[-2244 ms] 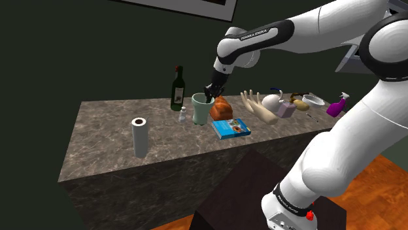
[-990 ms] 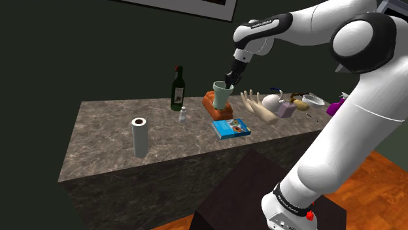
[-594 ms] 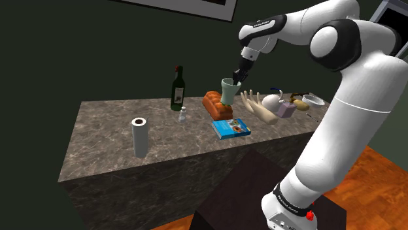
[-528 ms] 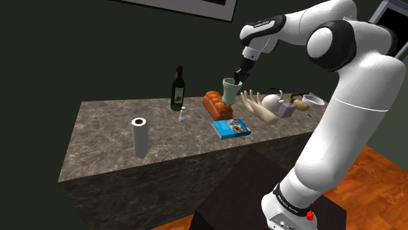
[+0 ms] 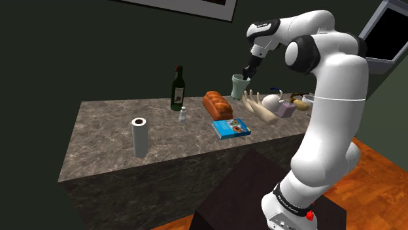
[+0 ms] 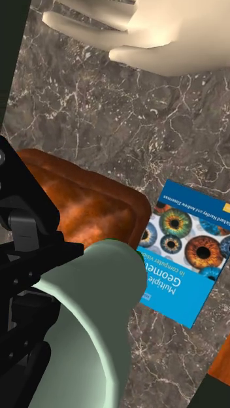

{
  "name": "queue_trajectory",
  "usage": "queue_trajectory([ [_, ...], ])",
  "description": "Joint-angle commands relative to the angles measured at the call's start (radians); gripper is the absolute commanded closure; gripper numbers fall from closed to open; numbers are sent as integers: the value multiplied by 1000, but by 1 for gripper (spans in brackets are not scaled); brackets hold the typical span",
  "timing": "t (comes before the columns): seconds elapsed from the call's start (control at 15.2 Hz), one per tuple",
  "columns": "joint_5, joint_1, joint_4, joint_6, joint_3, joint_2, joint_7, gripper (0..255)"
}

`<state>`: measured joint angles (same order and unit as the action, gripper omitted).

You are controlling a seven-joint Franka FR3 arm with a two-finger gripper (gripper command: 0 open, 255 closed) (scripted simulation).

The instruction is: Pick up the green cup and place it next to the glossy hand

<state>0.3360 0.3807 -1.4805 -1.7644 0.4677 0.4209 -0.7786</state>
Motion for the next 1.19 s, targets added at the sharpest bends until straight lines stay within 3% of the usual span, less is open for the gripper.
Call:
queue_trajectory([
  [0.0, 26, 53, 104, 41, 1, 76, -38, 255],
  [0.2, 65, 149, 314, 129, -6, 208, -73, 255],
  [1.12, 83, 129, 163, -38, -18, 233, -111, 255],
])
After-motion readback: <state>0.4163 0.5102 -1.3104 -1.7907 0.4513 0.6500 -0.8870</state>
